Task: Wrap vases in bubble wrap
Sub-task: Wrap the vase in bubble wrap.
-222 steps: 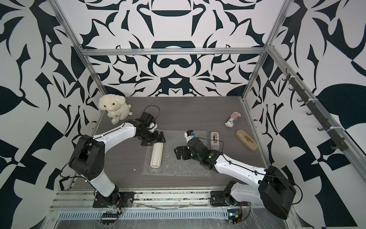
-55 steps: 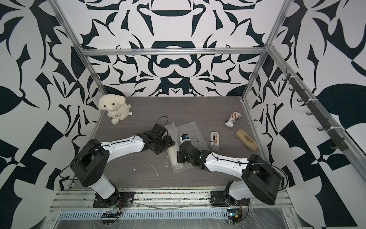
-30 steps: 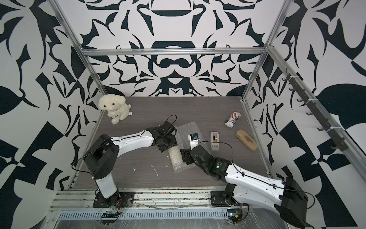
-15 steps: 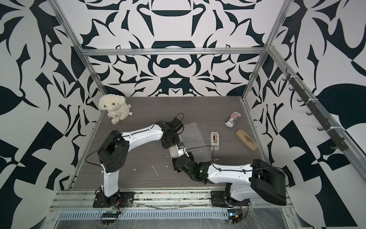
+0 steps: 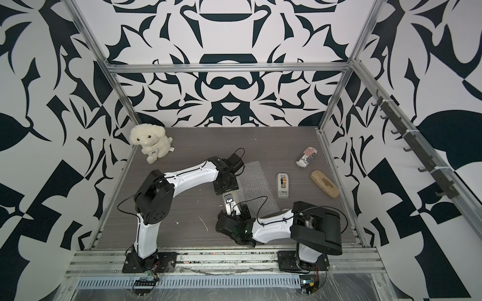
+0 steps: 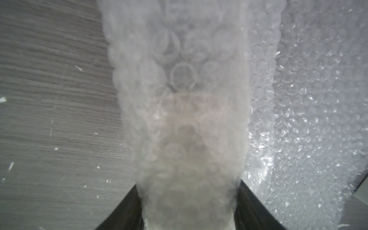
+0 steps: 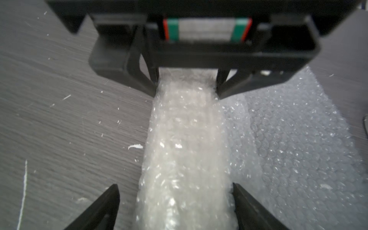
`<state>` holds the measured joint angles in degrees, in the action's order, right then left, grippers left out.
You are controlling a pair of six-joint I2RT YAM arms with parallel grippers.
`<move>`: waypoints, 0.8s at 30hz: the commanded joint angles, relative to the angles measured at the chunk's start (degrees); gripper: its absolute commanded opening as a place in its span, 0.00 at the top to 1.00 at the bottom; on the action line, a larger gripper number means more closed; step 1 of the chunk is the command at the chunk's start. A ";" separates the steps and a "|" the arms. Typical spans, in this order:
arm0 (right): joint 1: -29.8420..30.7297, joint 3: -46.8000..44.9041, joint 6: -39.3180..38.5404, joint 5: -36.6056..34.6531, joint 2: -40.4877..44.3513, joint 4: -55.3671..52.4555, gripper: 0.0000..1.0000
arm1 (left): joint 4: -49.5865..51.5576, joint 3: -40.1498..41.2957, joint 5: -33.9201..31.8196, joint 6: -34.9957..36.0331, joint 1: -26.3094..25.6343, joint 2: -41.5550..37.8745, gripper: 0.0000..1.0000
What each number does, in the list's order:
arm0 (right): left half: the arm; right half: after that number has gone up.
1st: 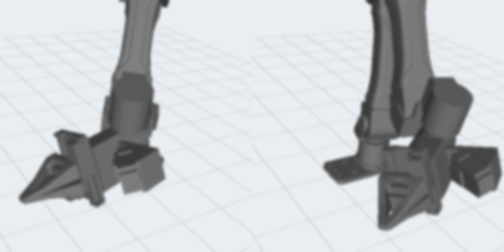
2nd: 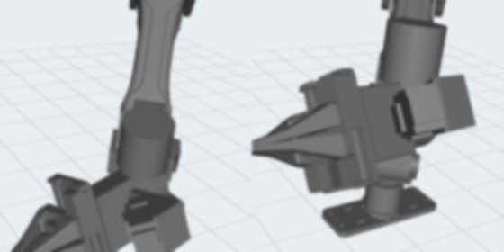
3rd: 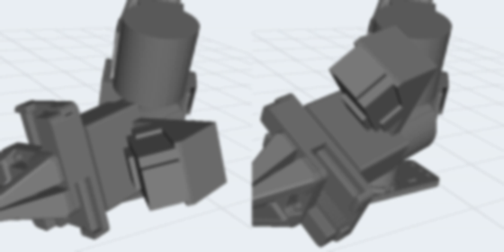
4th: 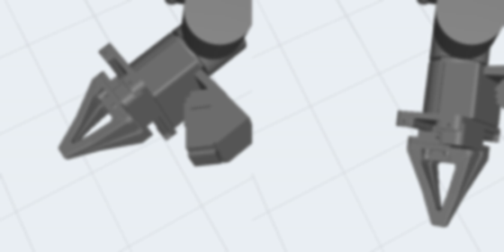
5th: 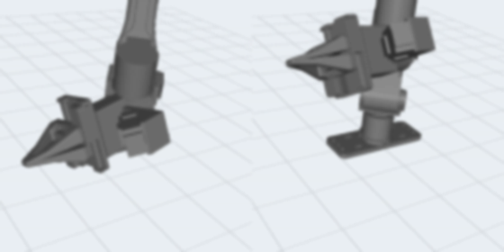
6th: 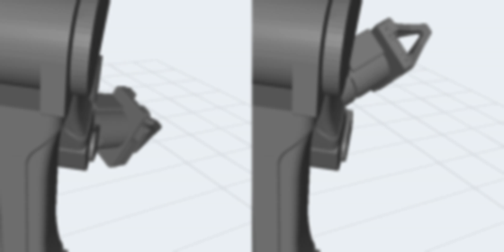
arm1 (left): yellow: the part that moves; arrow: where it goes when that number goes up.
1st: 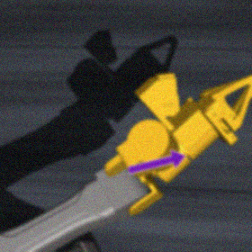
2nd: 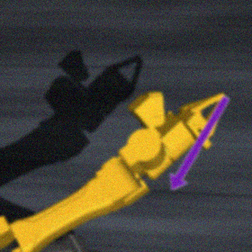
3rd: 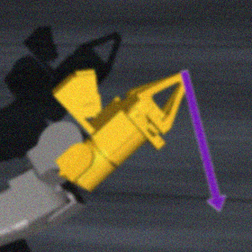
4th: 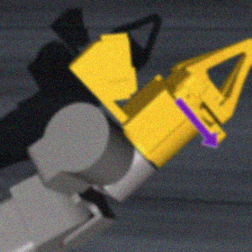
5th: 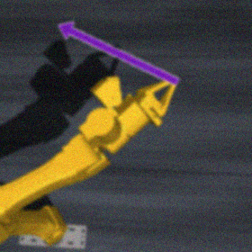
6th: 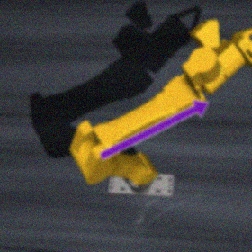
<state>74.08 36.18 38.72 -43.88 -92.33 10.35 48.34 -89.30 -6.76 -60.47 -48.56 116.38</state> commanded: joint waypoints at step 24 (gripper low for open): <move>-1.13 -7.97 12.00 6.84 7.56 7.04 0.41 | -5.98 2.20 1.29 4.93 4.76 -15.47 0.05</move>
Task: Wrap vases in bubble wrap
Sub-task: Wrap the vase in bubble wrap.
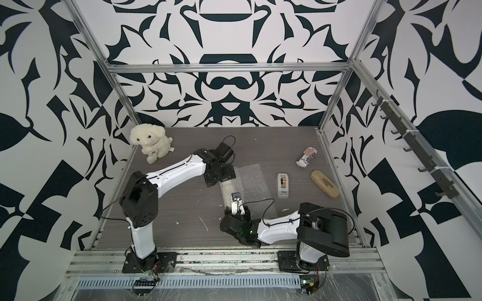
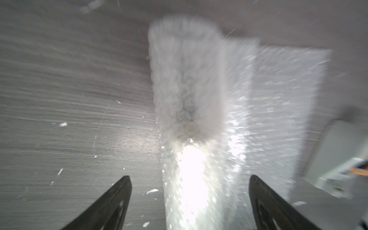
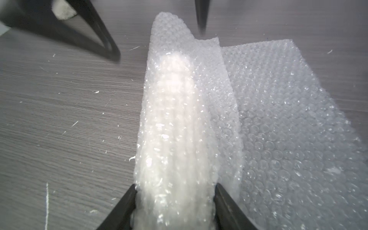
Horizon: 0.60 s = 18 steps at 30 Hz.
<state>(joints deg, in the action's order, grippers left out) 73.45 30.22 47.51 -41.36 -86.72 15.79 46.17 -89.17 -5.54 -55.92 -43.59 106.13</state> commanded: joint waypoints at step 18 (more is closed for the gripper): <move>-8.86 -13.19 16.76 17.12 10.84 7.34 0.41 | -25.32 19.06 11.70 -0.61 -1.85 -1.25 0.14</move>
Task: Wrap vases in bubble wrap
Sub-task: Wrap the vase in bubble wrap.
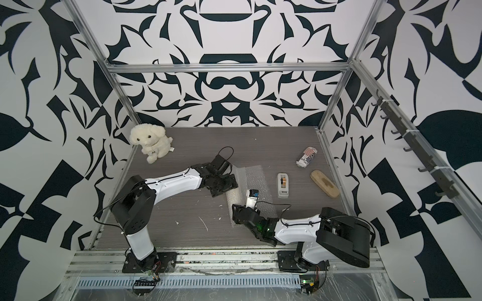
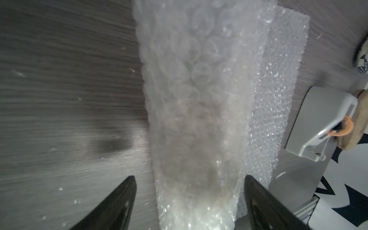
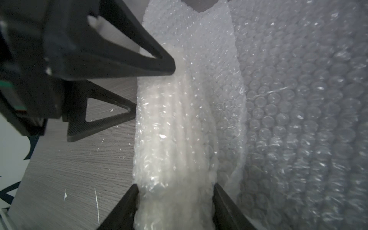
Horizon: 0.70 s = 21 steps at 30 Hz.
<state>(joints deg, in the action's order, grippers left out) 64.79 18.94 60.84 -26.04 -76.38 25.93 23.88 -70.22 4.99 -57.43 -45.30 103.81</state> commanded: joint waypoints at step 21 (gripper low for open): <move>-6.65 -3.45 -0.95 7.64 20.34 -17.96 0.15 | 8.83 -8.30 -4.86 8.18 -4.88 11.39 0.35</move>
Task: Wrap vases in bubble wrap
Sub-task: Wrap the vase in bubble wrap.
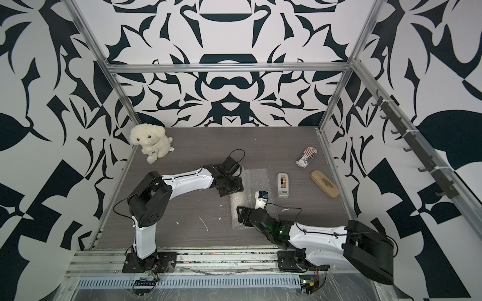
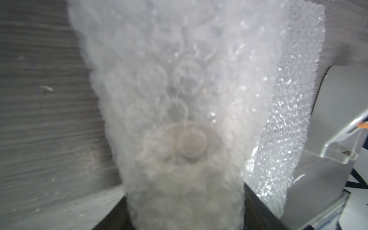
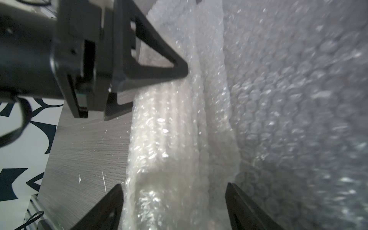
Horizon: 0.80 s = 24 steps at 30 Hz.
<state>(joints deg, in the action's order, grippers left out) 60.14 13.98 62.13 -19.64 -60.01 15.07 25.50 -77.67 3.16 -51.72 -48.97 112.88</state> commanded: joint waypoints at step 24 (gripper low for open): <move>-18.55 7.50 -13.10 5.32 -8.31 -21.75 0.51 | 15.04 -5.30 -6.20 5.14 -4.29 2.30 0.47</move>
<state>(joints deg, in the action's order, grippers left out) 42.06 20.49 50.61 -13.21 -67.09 -3.27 33.91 -83.50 -3.25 -48.29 -52.38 115.26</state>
